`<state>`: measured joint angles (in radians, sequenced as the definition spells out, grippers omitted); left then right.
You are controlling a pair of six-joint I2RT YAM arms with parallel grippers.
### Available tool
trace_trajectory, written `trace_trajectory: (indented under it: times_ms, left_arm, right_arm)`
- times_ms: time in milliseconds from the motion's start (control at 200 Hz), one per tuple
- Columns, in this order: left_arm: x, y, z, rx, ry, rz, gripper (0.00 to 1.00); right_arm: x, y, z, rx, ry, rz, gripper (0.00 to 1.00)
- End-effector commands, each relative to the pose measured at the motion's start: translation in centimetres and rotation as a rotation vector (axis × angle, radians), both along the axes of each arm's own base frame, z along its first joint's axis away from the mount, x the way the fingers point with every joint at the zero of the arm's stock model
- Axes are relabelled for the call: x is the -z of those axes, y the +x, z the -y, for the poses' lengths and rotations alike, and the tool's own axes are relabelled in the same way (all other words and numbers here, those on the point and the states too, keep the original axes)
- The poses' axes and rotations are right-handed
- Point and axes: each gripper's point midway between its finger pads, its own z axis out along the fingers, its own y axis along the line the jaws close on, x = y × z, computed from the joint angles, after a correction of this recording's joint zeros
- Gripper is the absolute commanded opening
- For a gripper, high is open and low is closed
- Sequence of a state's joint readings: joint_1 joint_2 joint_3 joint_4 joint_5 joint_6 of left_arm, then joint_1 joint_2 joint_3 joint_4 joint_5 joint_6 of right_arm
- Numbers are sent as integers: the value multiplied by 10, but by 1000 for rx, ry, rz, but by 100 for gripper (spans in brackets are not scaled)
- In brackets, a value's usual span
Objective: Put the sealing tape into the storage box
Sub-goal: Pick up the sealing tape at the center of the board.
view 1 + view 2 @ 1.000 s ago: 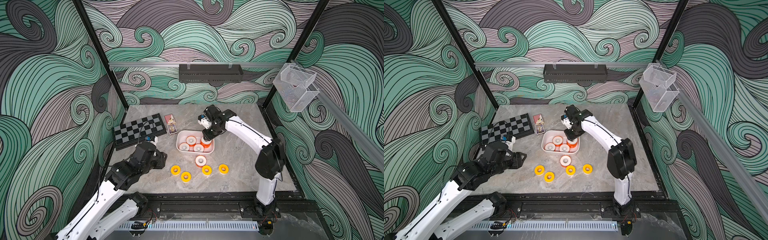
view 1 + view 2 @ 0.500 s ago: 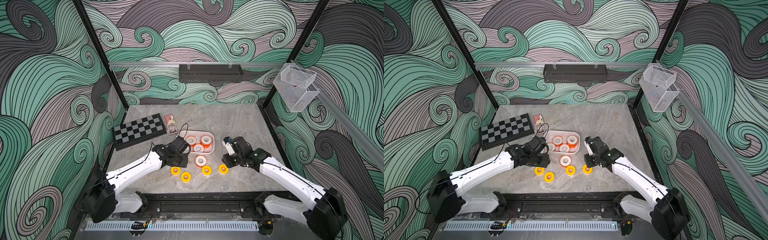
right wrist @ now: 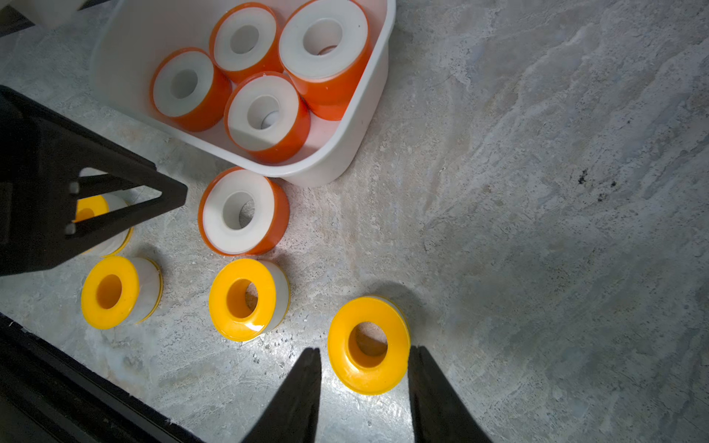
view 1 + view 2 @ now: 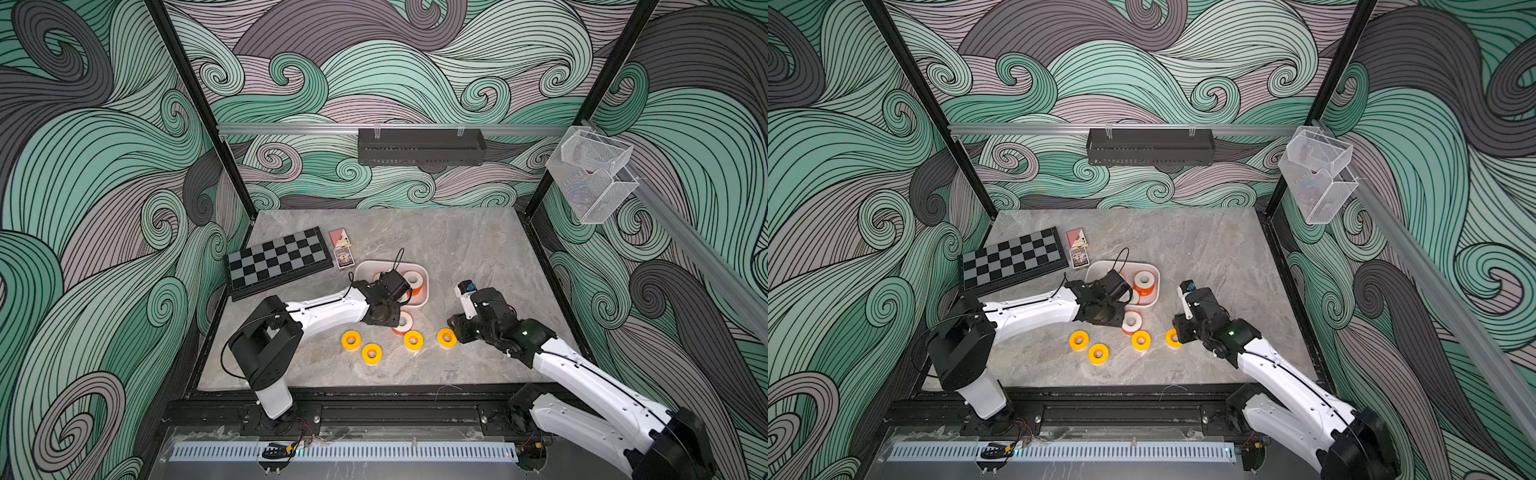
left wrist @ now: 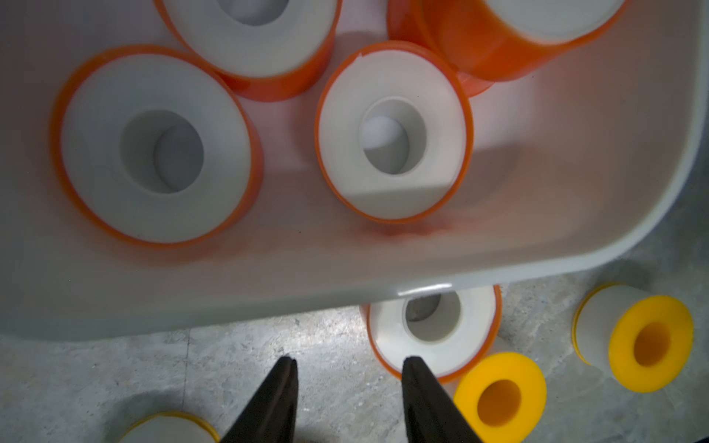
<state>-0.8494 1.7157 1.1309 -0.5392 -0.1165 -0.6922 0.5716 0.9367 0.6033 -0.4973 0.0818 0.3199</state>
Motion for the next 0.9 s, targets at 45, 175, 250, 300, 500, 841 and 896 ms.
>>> trace_trajectory:
  times_ms: [45,175,250,300,500,841,896]
  left_arm:
    - [-2,13,14,-22,-27,43,48]
    - [2,13,18,-14,-19,48,48]
    - [4,12,21,-7,-9,55,48]
    - [7,12,21,-9,5,54,48]
    - [24,10,18,-10,56,36,47]
    - [43,-2,14,9,144,12,38]
    - [40,-3,12,10,149,17,33]
  right_arm:
    - [2,1,0,7,6,1,42]
    - [2,2,-1,4,3,-2,42]
    - [3,2,-2,2,2,-7,42]
    - [4,2,-2,0,4,-10,42]
    - [5,1,-3,-4,4,-14,43]
    - [7,1,-5,-14,8,-29,43]
    - [8,0,-5,-16,8,-31,43]
